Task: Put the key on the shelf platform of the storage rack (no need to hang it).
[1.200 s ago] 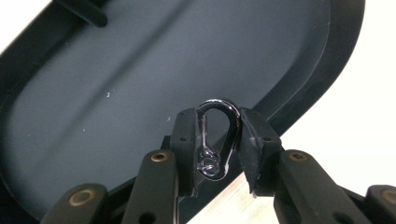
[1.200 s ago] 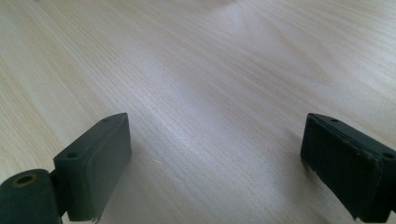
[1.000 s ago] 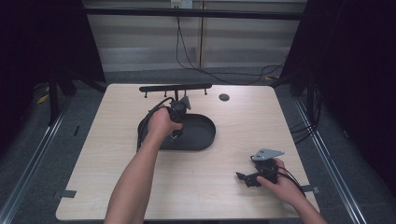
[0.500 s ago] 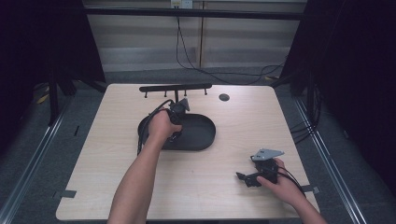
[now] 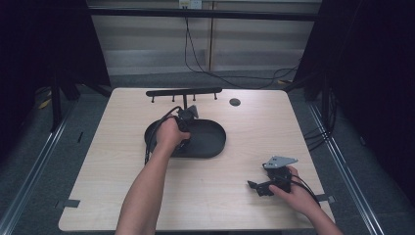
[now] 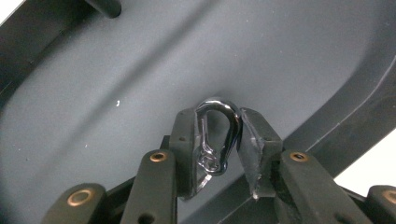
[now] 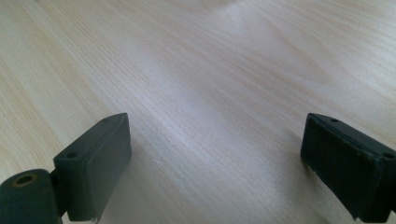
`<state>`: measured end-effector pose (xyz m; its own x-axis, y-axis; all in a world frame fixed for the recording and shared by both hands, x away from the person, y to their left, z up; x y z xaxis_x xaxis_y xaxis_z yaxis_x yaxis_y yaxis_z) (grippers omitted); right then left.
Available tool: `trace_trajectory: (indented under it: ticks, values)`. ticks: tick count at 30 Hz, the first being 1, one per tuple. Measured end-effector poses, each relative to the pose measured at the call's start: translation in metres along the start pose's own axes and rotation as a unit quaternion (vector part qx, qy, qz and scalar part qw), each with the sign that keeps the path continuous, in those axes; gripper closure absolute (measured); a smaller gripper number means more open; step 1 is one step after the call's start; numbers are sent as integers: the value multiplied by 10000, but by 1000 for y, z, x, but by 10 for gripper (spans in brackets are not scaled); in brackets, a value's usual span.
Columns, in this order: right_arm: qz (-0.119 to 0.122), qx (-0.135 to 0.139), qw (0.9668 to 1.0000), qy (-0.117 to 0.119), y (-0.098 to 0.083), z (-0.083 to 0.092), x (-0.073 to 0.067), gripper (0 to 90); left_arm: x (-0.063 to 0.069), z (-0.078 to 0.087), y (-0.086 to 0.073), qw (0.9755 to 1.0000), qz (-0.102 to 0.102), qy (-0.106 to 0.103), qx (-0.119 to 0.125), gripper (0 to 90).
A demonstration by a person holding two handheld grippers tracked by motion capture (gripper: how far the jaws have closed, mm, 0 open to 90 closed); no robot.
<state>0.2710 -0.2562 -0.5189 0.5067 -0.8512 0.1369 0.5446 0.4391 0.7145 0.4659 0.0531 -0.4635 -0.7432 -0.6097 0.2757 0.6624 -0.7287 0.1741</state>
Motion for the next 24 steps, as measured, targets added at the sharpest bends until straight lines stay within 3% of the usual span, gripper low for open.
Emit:
trace_trajectory:
  ticks: [23, 24]
  values:
    - [0, -1, 10000, -4, 0, 0, 0, 84, 4, 7, -13, 9995, 137, -39, 266, 511]
    - [-2, -3, 10000, -4, 0, 0, 0, 85, 2, 8, -13, 9997, 4, -51, 227, 509]
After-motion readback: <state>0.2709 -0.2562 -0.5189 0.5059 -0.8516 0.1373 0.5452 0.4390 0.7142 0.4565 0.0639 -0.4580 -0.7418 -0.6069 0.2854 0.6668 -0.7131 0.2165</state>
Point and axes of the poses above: each handheld gripper's, and its own axes: z roughly backward along the jaws, y roughly out of its top, x roughly to its right, the point moved 1 cm from there along -z, roughly forward along the jaws, and after that the axes turned 13 degrees about -y, right-handed, at the moved point
